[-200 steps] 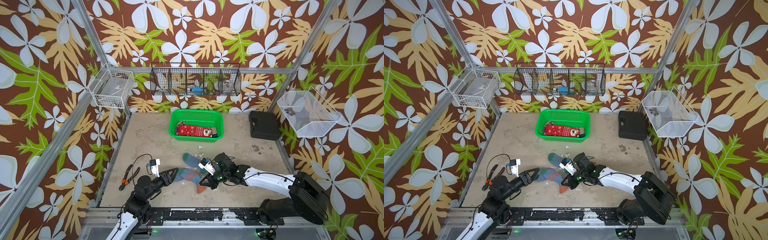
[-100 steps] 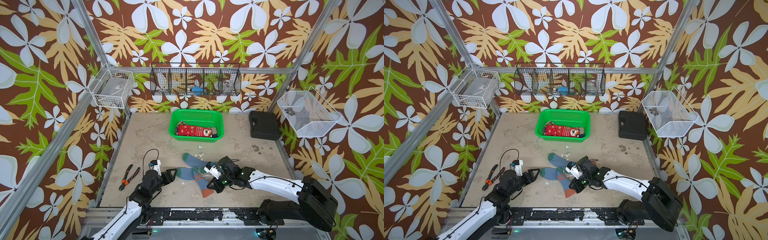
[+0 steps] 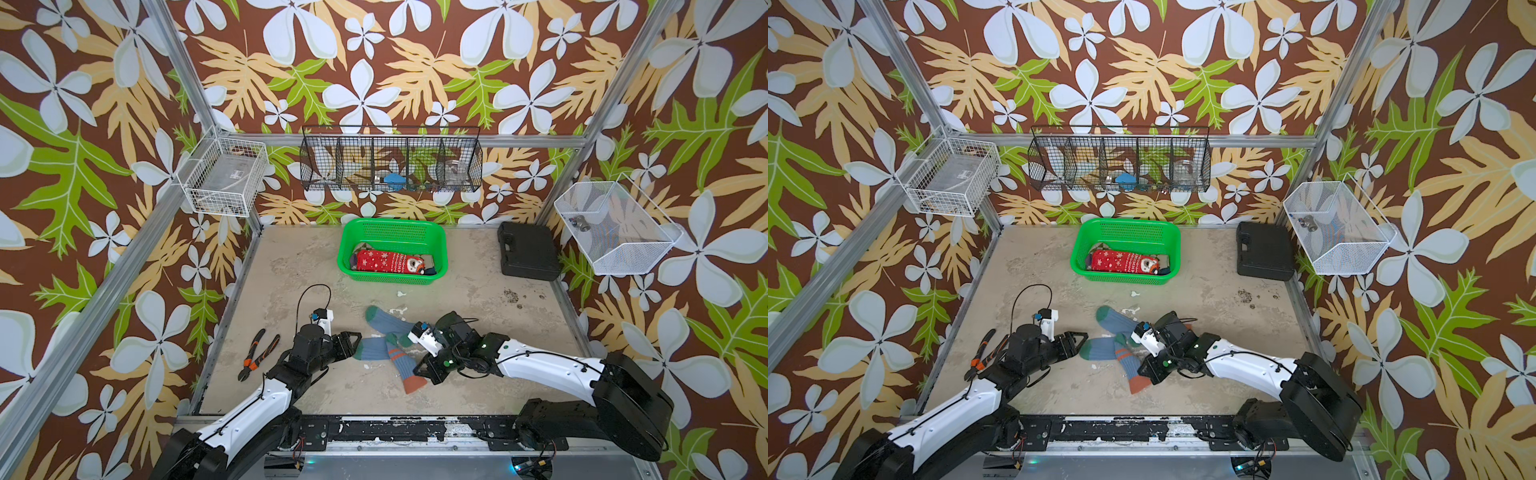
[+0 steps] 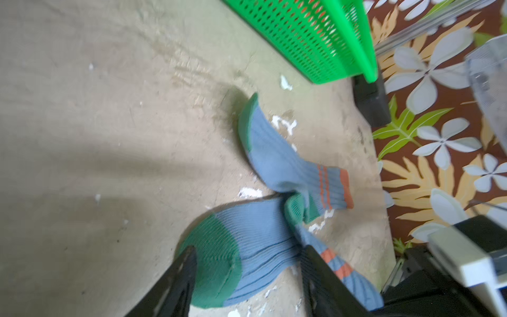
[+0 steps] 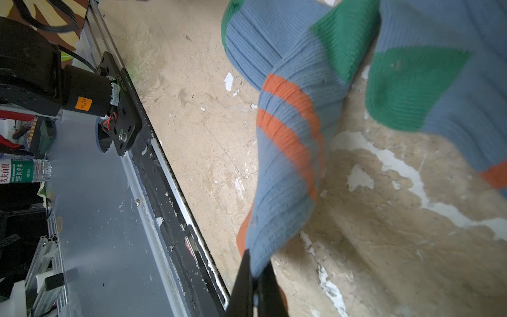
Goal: Place the socks together as a pair
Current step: Place the sock at the center of the board, then flatten out the sock at the center of the board.
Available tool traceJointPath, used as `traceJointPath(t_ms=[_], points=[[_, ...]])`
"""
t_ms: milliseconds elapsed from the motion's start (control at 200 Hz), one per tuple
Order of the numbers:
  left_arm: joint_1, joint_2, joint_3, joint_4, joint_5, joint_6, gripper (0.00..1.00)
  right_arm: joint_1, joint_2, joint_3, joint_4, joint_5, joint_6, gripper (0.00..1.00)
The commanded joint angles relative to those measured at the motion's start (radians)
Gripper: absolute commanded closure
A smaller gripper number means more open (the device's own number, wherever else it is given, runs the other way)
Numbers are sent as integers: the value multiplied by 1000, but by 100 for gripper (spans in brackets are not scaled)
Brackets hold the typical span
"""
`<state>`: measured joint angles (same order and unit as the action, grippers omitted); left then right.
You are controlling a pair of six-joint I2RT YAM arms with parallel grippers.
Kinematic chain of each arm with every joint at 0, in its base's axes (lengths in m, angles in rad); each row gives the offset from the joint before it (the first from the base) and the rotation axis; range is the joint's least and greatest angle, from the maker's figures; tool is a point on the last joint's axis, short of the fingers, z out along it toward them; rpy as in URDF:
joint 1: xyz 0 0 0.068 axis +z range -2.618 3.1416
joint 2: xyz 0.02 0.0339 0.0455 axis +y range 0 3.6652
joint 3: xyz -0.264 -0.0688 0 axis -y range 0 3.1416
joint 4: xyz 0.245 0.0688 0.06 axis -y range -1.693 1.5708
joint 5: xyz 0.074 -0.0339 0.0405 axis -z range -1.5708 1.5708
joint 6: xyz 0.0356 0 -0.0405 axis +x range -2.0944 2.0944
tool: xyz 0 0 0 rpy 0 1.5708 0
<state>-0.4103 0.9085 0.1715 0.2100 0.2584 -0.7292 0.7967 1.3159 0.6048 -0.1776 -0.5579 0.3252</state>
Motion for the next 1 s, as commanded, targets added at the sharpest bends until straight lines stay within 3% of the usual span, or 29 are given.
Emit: traceJointPath(t_ms=[0,210,335,545,806,891,996], points=[[-14,28,-2,-27,-36,43,38,-18,-17,7,15,-25,-14,100],[-88,97,22,-27,-80,48,38,-79,-36,21,78,-159,5,100],[-102,7,10,-32,-149,25,42,-136,2,126,130,-270,24,100],[-102,-315,35,-165,-366,-12,45,-176,213,477,112,-430,38,100],[-102,-533,60,-270,-546,-24,46,9,455,962,-13,-526,23,100],[-102,-615,60,-304,-596,-30,48,24,456,942,-52,-544,-20,100],[-102,-737,62,-358,-654,-32,50,20,398,730,-46,-492,-77,100]])
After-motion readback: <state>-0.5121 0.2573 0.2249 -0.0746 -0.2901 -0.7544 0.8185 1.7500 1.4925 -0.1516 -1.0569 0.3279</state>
